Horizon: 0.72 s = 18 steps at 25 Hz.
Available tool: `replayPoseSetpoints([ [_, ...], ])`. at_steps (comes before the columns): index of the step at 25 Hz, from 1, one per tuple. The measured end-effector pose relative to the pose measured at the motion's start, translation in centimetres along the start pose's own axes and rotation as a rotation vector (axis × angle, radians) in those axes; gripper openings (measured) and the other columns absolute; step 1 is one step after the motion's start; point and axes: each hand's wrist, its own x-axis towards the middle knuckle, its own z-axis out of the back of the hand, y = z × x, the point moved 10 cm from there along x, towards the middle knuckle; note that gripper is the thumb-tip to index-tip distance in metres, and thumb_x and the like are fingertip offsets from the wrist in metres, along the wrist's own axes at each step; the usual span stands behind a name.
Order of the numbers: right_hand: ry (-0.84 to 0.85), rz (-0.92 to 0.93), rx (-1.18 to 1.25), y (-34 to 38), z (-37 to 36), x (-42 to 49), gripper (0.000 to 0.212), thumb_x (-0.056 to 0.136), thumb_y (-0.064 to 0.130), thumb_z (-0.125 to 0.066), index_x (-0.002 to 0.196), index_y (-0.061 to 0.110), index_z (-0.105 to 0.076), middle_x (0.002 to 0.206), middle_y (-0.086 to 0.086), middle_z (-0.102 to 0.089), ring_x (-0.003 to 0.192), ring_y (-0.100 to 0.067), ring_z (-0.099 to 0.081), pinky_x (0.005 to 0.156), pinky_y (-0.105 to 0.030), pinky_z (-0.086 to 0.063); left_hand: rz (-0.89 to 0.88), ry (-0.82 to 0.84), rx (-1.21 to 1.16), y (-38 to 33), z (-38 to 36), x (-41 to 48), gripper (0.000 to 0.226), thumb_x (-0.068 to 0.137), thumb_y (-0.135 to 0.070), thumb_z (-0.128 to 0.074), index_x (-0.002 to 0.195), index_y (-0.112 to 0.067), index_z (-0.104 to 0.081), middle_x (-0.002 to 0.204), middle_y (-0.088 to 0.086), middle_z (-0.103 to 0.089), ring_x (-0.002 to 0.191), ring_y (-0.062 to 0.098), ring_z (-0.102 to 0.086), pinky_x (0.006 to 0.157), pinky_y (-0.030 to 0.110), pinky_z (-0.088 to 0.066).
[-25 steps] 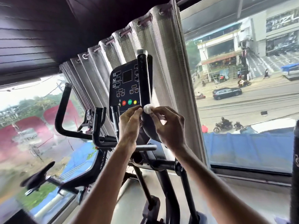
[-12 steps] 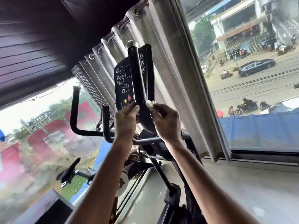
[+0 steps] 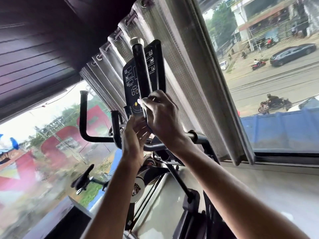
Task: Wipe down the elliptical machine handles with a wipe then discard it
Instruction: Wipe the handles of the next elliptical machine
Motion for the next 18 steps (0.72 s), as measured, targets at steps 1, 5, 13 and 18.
replayPoseSetpoints([
  [1, 0.069, 0.085, -0.098, 1.4, -0.6, 0.1, 0.014, 0.089, 0.002, -0.064, 0.092, 0.005, -0.077, 0.104, -0.009, -0.064, 0.094, -0.025, -0.06, 0.069, -0.039, -0.059, 0.014, -0.001, -0.054, 0.0, 0.0, -0.1, 0.043, 0.109, -0.037, -0.04, 0.092, -0.012, -0.071, 0.073, -0.002, -0.074, 0.072, 0.012, -0.069, 0.069, 0.028, -0.053],
  [5, 0.35, 0.322, -0.232, 5.1, -1.7, -3.0, 0.024, 0.081, 0.002, -0.048, 0.073, 0.0, -0.071, 0.107, -0.018, -0.062, 0.099, -0.034, -0.058, 0.059, -0.044, -0.058, 0.077, -0.017, -0.197, 0.7, 0.6, -0.1, 0.058, 0.108, -0.044, -0.035, 0.076, -0.016, -0.076, 0.081, 0.004, -0.073, 0.087, 0.022, -0.067, 0.078, 0.036, -0.051],
  [13, 0.461, 0.475, -0.396, 6.1, -2.5, -1.8, 0.021, 0.071, 0.006, -0.082, 0.058, 0.001, -0.067, 0.082, -0.015, -0.067, 0.09, -0.035, -0.06, 0.066, -0.042, -0.055, 0.151, 0.038, -0.276, 2.4, 0.1, -1.4, 0.058, 0.108, -0.045, -0.032, 0.096, -0.008, -0.074, 0.082, 0.008, -0.078, 0.072, 0.018, -0.075, 0.089, 0.047, -0.054],
  [18, 0.562, 0.387, -0.607, 7.1, -5.3, 1.3, 0.017, 0.093, 0.025, -0.068, 0.092, 0.008, -0.072, 0.098, -0.006, -0.068, 0.107, -0.025, -0.052, 0.091, -0.037, -0.046, 0.206, 0.042, -0.321, 3.7, 0.6, -1.1, 0.06, 0.107, -0.049, -0.033, 0.101, -0.005, -0.073, 0.082, 0.012, -0.077, 0.077, 0.023, -0.074, 0.086, 0.043, -0.054],
])
